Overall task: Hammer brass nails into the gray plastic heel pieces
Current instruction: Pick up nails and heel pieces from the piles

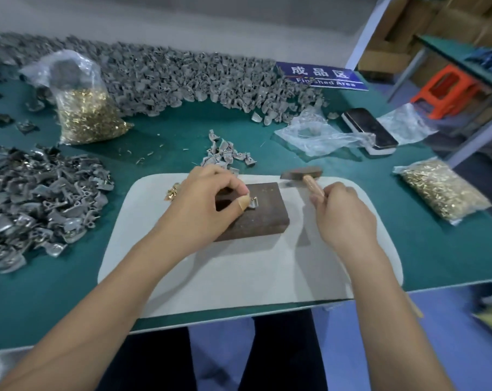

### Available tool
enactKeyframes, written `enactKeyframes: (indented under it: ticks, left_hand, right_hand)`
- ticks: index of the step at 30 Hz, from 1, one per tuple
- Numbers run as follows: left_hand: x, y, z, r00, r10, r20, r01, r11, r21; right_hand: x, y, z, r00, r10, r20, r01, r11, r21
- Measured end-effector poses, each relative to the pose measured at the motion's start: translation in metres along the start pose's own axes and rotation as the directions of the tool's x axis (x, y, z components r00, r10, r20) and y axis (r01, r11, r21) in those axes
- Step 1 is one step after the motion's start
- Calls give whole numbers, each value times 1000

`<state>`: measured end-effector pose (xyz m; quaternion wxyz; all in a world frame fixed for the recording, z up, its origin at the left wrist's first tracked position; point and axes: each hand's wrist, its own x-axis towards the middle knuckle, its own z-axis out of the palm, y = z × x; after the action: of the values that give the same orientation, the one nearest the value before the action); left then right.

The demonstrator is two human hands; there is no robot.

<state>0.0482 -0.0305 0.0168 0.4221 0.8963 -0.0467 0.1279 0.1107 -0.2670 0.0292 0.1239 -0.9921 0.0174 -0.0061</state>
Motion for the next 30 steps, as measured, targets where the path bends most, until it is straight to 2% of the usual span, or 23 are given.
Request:
enactKeyframes:
  ticks: [2,3,4,6,8,12,17,25,30]
  left_hand:
    - [-6,1,5,999,-33,-40,33,999,7]
    - [-10,1,8,997,-49,-56,48,999,-20]
    - [-13,3,11,996,-60,-73,56,997,-54]
    - [-18,5,15,992,-67,-111,58,995,-80]
    - [-18,7,16,988,-72,-134,66,996,-52]
    - [-14,7,15,984,-73,-163,77,997,18]
    - [-13,9,16,974,-70,-215,96,989,112]
    - [-15,8,19,946,-184,-269,202,979,41]
    - [-14,9,15,948,-209,-240,236,967,93]
  right_hand:
    - [-4,7,-6,998,-36,-42,38,998,53]
    - [-7,11,-9,997,-61,-39,66,987,143]
    - [-10,13,-13,996,-88,-8,86,956,281]
    - [-16,14,-21,988,-133,80,66,827,558]
    - [-22,12,-25,978,-186,94,83,764,640]
    - [-31,2,-27,938,-346,-16,295,774,561]
    - [-41,-12,-30,902,-432,19,383,819,426]
    - [-53,-19,-30,913,-355,-202,408,814,414]
    - [-57,-23,-19,927,-364,-86,374,887,271]
